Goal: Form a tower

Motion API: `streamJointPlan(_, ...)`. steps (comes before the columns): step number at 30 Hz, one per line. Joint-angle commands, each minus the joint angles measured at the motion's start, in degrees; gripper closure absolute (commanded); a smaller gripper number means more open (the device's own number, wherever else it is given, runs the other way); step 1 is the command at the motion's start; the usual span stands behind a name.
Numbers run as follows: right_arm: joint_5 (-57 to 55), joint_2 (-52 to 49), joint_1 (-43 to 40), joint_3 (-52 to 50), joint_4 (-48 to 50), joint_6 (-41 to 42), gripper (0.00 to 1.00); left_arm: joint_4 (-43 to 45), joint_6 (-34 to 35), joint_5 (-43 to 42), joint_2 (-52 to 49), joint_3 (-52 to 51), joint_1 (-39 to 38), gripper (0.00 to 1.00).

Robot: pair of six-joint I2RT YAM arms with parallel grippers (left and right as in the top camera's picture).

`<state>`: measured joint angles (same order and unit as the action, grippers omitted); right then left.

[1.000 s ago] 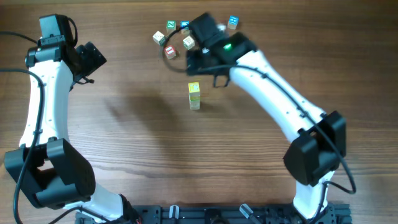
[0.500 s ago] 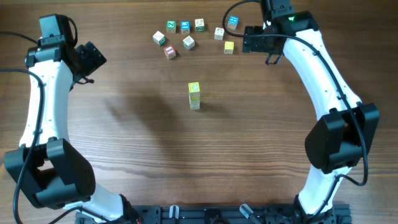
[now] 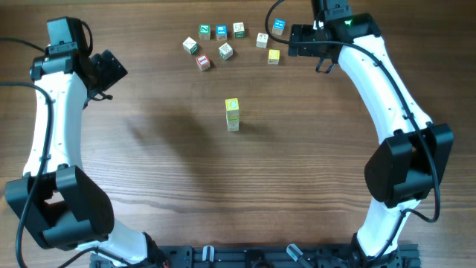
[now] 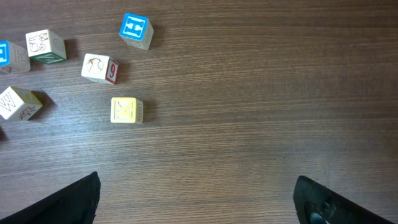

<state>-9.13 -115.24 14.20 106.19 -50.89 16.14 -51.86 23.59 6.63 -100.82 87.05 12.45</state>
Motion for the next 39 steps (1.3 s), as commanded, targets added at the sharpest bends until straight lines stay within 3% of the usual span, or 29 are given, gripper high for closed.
streamJointPlan(1, -0.76, -0.81, 0.09, -0.57, 0.33, -1.01, 0.0, 0.09, -0.63, 0.52, 1.07, 0.72, 0.17, 0.0)
streamJointPlan(35, -0.76, -0.81, 0.09, -0.57, 0.33, -0.98, 0.0, 0.11, -0.63, 0.52, 1.07, 0.72, 0.15, 0.0)
streamJointPlan(39, -2.05, -0.81, 0.02, -0.57, 0.33, -4.26, 0.0, 0.11, -0.63, 0.52, 1.07, 0.72, 0.15, 0.0)
